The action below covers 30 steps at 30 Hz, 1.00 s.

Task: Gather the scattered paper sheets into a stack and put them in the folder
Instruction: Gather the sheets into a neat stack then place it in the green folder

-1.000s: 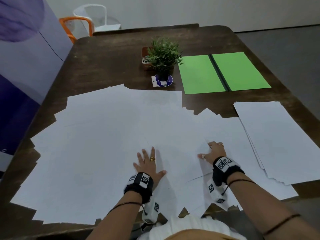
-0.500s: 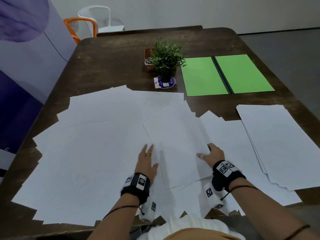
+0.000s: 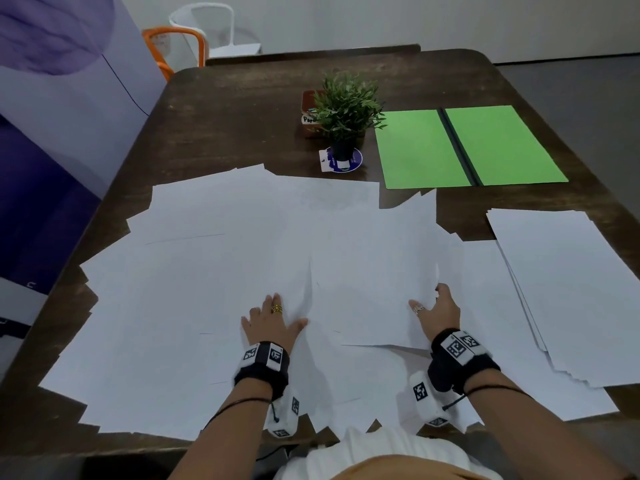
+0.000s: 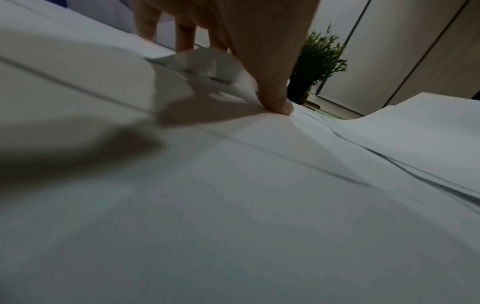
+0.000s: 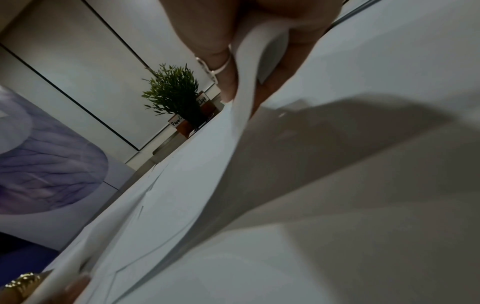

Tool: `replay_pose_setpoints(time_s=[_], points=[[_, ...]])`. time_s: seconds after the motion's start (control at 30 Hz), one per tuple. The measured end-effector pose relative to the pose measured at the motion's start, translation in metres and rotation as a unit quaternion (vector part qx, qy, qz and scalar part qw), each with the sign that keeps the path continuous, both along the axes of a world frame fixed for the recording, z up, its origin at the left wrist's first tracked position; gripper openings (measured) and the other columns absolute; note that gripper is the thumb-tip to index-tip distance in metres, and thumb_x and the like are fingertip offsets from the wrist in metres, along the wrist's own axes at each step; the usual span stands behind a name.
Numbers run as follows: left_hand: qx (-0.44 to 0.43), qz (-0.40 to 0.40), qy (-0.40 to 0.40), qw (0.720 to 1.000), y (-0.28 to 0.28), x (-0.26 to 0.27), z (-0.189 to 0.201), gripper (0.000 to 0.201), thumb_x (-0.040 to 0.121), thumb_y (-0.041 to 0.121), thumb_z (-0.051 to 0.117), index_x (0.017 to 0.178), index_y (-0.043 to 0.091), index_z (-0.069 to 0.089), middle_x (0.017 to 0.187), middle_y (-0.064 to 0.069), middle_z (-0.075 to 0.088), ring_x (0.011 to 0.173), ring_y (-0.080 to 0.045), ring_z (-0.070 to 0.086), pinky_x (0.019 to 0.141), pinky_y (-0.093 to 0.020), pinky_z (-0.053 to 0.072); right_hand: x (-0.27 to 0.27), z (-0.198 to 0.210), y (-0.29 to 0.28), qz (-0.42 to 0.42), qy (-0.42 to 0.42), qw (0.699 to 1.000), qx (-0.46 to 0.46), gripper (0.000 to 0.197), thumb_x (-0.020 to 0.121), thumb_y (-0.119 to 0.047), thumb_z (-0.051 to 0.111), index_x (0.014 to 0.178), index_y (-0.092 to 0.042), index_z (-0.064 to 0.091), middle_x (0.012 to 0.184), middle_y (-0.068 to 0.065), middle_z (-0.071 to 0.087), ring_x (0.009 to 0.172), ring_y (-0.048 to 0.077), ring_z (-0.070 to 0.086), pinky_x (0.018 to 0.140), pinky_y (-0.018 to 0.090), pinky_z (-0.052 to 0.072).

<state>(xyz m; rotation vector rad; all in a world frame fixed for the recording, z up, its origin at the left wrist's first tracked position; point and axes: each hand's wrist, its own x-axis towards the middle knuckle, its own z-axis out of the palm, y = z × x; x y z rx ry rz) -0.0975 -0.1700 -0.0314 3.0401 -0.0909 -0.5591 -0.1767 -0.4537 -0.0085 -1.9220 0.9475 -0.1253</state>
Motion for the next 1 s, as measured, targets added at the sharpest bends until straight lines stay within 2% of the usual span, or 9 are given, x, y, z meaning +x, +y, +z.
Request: replay_pose_setpoints(time_s=[0.1, 0.17, 0.27, 0.43, 0.53, 0.63, 0.77, 0.9, 1.0], points=[[-0.035, 0.005, -0.029, 0.999, 0.001, 0.003, -0.002, 0.069, 0.092, 0.057, 0.039, 0.147, 0.019, 0.025, 0.151, -0.003, 0.027, 0.134, -0.028, 0.028, 0.112, -0.046, 0.017, -0.005, 0.0, -0.007, 0.014, 0.01, 1.0, -0.015, 0.039, 0.085, -0.011, 0.066, 0.116, 0.0, 0.046, 0.114, 0.021, 0.059, 0.109, 0.034, 0.055, 0.087, 0.03, 0.042], [-0.101, 0.018, -0.036, 0.994, 0.002, 0.005, -0.004, 0.054, 0.096, 0.029, 0.047, 0.145, 0.014, 0.031, 0.151, -0.009, 0.029, 0.137, -0.028, 0.026, 0.113, -0.036, 0.022, -0.007, 0.004, -0.009, 0.02, 0.014, 1.0, -0.018, 0.039, 0.086, -0.01, 0.065, 0.117, 0.002, 0.045, 0.113, 0.021, 0.059, 0.106, 0.033, 0.056, 0.083, 0.026, 0.039], [-0.142, 0.054, -0.007, 0.988, 0.006, 0.014, 0.006, 0.063, 0.088, 0.003, 0.054, 0.145, 0.015, 0.031, 0.149, -0.009, 0.034, 0.135, -0.025, 0.034, 0.108, -0.028, 0.03, -0.008, 0.008, -0.004, 0.042, 0.025, 0.999, 0.006, 0.049, 0.088, -0.01, 0.063, 0.129, 0.0, 0.039, 0.124, 0.022, 0.053, 0.118, 0.033, 0.049, 0.089, 0.026, 0.037], [-0.188, 0.025, -0.021, 0.982, -0.017, 0.0, 0.035, 0.061, 0.091, 0.0, 0.044, 0.146, 0.021, 0.029, 0.116, -0.016, 0.062, 0.107, -0.031, 0.058, 0.09, -0.029, 0.043, -0.003, -0.001, 0.008, 0.084, 0.042, 0.995, 0.042, 0.044, 0.087, -0.013, 0.064, 0.123, 0.0, 0.042, 0.123, 0.018, 0.055, 0.118, 0.032, 0.051, 0.091, 0.03, 0.04], [-0.178, -0.083, 0.035, 0.98, -0.046, -0.02, 0.038, 0.055, 0.096, 0.011, 0.042, 0.146, 0.026, 0.028, 0.123, -0.015, 0.06, 0.111, -0.029, 0.057, 0.091, -0.025, 0.04, -0.001, -0.007, 0.008, 0.114, 0.056, 0.989, 0.069, 0.038, 0.083, -0.014, 0.069, 0.113, 0.002, 0.052, 0.117, 0.016, 0.061, 0.107, 0.03, 0.058, 0.091, 0.033, 0.046], [-0.144, -0.196, 0.079, 0.967, -0.075, -0.038, 0.044, 0.048, 0.098, 0.036, 0.041, 0.144, 0.029, 0.034, 0.134, -0.008, 0.054, 0.118, -0.027, 0.052, 0.097, -0.029, 0.039, 0.004, -0.008, 0.006, 0.089, 0.059, 0.985, 0.135, 0.053, 0.088, -0.034, 0.063, 0.128, -0.003, 0.047, 0.133, 0.013, 0.052, 0.119, 0.029, 0.051, 0.103, 0.038, 0.039], [-0.125, -0.294, 0.204, 0.925, -0.092, -0.044, 0.054, 0.098, 0.071, 0.072, 0.058, 0.149, 0.029, 0.017, 0.131, -0.005, 0.055, 0.115, -0.025, 0.054, 0.096, -0.037, 0.045, 0.013, -0.006, -0.005, 0.023, 0.07, 0.981, 0.178, 0.058, 0.091, -0.059, 0.037, 0.102, -0.005, 0.056, 0.09, 0.008, 0.056, 0.081, 0.023, 0.05, 0.081, 0.031, 0.036], [-0.269, -0.195, 0.273, 0.903, -0.087, -0.028, 0.052, 0.086, 0.074, 0.049, 0.073, 0.145, 0.026, 0.031, 0.138, 0.0, 0.05, 0.123, -0.015, 0.051, 0.103, -0.028, 0.039, 0.011, -0.021, -0.014, 0.067, 0.089, 0.986, 0.128, 0.037, 0.077, -0.017, 0.075, 0.101, 0.007, 0.061, 0.103, 0.019, 0.066, 0.097, 0.031, 0.062, 0.087, 0.034, 0.049], [-0.348, -0.054, 0.13, 0.927, -0.077, -0.007, 0.047, 0.061, 0.084, 0.036, 0.068, 0.137, 0.015, 0.046, 0.136, -0.006, 0.052, 0.123, -0.019, 0.051, 0.097, -0.019, 0.035, 0.008, -0.014, -0.015, 0.118, 0.083, 0.989, 0.034, 0.027, 0.08, -0.008, 0.07, 0.103, 0.003, 0.061, 0.097, 0.012, 0.064, 0.091, 0.025, 0.06, 0.079, 0.027, 0.045]])
